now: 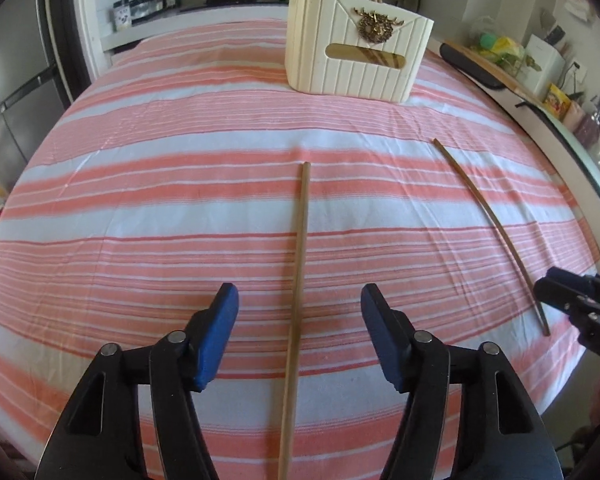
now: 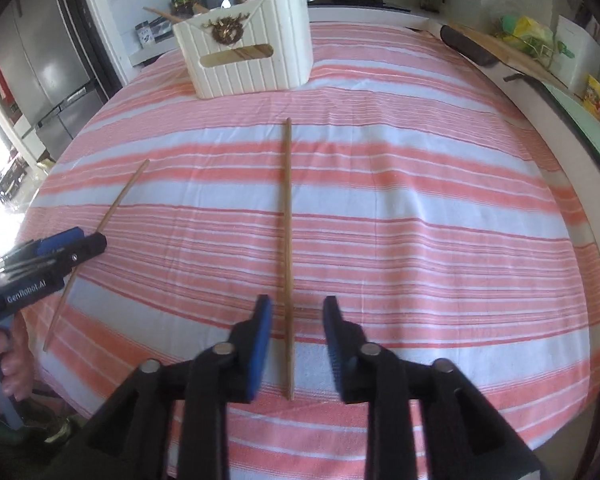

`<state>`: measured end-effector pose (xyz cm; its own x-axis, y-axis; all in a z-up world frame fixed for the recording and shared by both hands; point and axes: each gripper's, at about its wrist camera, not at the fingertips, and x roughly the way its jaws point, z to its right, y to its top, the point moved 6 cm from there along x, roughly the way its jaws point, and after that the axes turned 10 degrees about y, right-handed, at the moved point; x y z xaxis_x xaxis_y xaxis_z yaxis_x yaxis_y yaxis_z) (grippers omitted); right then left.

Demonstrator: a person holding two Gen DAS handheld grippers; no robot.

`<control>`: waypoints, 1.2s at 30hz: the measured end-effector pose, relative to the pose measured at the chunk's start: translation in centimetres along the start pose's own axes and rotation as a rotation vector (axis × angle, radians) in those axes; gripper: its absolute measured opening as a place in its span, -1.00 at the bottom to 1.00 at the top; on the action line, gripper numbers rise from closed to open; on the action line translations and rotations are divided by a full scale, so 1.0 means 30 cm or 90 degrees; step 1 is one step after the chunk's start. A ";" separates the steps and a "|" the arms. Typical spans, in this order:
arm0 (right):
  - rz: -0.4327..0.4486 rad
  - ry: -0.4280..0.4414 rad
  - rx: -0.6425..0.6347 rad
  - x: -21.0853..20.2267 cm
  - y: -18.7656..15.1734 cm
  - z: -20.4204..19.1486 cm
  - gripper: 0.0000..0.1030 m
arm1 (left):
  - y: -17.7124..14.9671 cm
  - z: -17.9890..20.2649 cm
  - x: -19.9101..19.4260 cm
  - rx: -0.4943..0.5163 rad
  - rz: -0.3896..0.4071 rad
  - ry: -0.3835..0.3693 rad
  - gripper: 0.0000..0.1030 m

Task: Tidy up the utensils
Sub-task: 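Grasp a wooden chopstick with the left gripper while the right gripper grasps another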

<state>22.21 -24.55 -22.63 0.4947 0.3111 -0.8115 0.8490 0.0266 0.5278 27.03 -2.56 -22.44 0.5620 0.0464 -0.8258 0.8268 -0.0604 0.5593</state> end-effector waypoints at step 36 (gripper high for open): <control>-0.088 0.002 -0.122 0.203 0.248 -0.064 -0.13 | 0.171 0.035 0.147 0.145 -0.090 -0.030 0.21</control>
<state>31.19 -20.64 -23.15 0.3761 0.2944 -0.8785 0.8577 0.2481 0.4504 33.71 -3.71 -23.28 0.4349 0.0240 -0.9002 0.8676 -0.2791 0.4117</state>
